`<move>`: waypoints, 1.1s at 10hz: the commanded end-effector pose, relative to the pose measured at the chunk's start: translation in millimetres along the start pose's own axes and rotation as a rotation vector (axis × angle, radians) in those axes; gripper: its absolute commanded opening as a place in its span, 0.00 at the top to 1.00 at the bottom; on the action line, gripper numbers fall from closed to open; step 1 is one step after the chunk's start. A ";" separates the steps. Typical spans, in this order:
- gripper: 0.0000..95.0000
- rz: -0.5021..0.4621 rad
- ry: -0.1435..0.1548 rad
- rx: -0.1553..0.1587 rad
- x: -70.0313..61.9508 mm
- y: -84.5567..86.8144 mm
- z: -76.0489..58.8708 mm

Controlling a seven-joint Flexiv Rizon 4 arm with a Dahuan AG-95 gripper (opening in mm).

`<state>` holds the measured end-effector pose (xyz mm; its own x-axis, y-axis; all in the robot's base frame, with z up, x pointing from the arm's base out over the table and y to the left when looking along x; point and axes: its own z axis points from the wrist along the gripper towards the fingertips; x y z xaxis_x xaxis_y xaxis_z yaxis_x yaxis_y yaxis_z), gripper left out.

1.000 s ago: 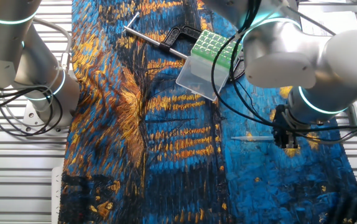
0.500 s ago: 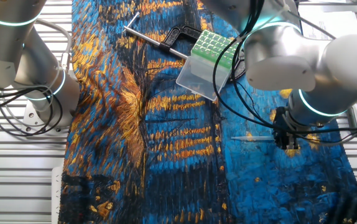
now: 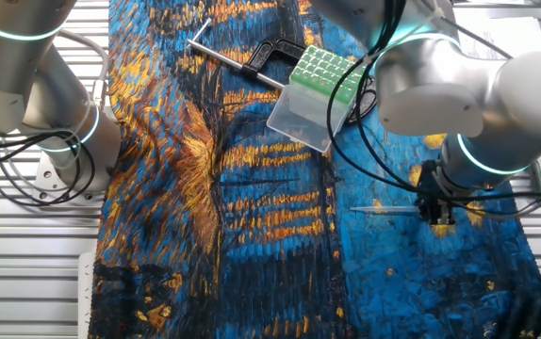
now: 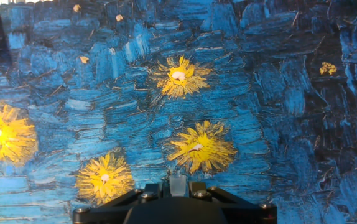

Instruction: Insert a large pipette tip into the holder for large pipette tips

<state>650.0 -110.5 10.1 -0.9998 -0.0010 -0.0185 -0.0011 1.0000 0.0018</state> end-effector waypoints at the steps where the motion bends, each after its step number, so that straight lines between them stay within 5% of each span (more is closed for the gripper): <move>1: 0.80 0.000 0.000 -0.001 0.2 0.1 -0.6; 8: 0.80 -0.001 -0.001 0.000 0.0 -0.6 1.3; 9: 1.00 -0.001 -0.001 0.000 0.0 -0.6 1.3; 11: 1.00 0.004 -0.001 -0.001 0.0 -0.6 1.2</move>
<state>650.3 -111.1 9.0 -0.9998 0.0032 -0.0200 0.0032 1.0000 0.0021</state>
